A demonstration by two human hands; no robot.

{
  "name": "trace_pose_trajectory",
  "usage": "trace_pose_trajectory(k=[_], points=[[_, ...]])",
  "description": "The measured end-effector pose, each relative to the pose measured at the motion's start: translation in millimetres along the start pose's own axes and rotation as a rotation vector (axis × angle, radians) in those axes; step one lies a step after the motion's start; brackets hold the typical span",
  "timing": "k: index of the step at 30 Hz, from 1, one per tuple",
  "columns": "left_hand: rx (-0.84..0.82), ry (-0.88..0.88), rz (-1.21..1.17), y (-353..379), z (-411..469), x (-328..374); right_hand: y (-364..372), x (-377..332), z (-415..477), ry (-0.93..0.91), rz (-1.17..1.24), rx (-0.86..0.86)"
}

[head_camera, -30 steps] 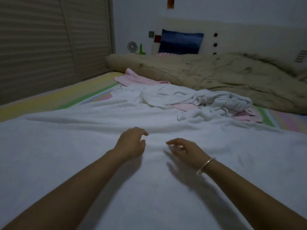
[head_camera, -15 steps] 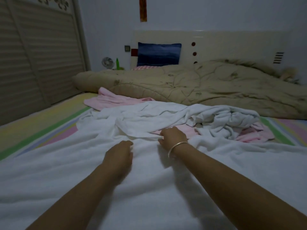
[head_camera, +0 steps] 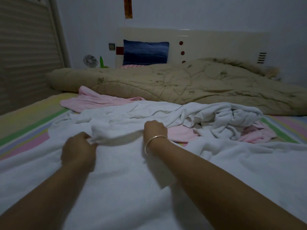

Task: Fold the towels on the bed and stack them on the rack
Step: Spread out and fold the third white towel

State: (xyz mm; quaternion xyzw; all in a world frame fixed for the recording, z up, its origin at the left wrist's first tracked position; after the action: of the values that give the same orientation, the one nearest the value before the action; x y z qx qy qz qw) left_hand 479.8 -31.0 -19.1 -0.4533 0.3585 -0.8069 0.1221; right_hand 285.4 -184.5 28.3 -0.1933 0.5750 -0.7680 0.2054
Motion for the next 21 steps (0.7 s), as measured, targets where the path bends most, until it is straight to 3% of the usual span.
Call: trace_pose_trajectory(k=[4,6,9,11,14,21], points=[[0.334,-0.032,-0.130,-60,39,2,-29,-28,36,0.020,0.259,0.203],[0.374,0.016,-0.142,-76,54,4,-31,-49,50,0.040,0.397,0.208],[0.209,0.188,-0.077,-54,62,-1,-19,-79,68,-0.004,0.453,0.169],[0.041,0.254,0.112,-26,61,-20,9,-97,77,-0.079,0.381,0.043],[-0.191,0.118,0.328,12,58,-77,78,-125,77,-0.180,0.127,-0.171],[-0.086,0.253,0.177,4,39,-68,105,-130,62,-0.190,0.113,-0.151]])
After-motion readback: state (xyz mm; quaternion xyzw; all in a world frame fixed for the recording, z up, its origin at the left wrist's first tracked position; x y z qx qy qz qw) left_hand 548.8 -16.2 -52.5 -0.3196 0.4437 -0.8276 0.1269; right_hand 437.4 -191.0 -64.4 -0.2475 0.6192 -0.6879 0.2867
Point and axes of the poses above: each hand's wrist, its own z-axis towards the middle knuckle, its own y-axis out of the palm, x = y × z, the point moved 8 cm from there along z, towards the middle knuckle, and after that the axes turned 10 degrees about -z, right-handed, at the moved point
